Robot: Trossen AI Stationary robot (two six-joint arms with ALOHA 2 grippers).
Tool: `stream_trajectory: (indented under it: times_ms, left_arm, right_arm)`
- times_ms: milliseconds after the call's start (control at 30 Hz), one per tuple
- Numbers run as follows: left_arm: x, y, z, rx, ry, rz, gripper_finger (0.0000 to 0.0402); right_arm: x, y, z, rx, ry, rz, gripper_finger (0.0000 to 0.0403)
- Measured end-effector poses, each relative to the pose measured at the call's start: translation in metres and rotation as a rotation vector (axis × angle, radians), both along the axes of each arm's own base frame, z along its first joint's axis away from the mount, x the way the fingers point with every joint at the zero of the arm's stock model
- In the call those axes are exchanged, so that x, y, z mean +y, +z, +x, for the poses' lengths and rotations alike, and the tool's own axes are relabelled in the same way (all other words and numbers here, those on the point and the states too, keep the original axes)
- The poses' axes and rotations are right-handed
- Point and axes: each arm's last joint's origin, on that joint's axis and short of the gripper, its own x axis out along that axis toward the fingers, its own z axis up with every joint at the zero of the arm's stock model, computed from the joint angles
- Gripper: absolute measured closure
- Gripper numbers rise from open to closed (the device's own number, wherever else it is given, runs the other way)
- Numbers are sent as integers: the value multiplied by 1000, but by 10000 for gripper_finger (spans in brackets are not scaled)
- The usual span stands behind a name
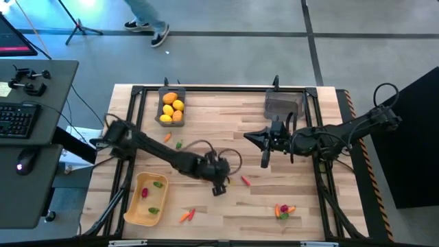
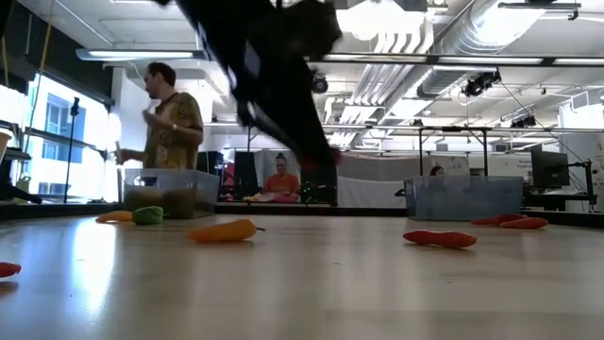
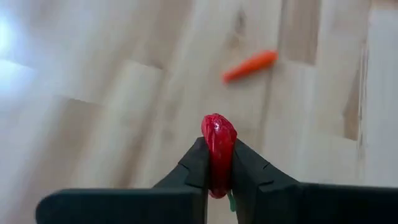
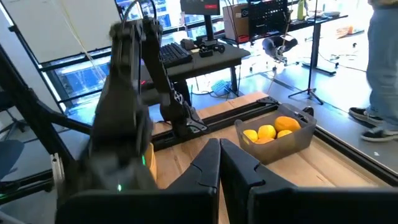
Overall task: Sort produce into baskets
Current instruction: Put the center red bell pepper into the yellow bin
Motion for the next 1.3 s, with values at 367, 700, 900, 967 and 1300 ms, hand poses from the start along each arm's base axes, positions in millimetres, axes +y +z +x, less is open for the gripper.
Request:
stream_trajectory:
  times_ms: [367, 700, 900, 967, 1300]
  left_arm:
    - [-6, 114, -102, 18, -29, 42, 395]
    - [-79, 112, -208, 238, 103, -95, 395]
    - [-100, 101, -244, 320, 221, -131, 396]
    - [-103, 88, -249, 335, 251, -158, 396]
    - [-95, 22, -252, 454, 179, -291, 396]
  right_arm:
    - [-1, -12, -3, 109, -18, 10, 402]
    - [-3, -29, -7, 221, -85, 89, 402]
    - [-7, -41, -7, 229, -130, 116, 402]
    - [-10, -45, -7, 237, -147, 139, 402]
    - [-9, -55, 1, 264, -120, 229, 402]
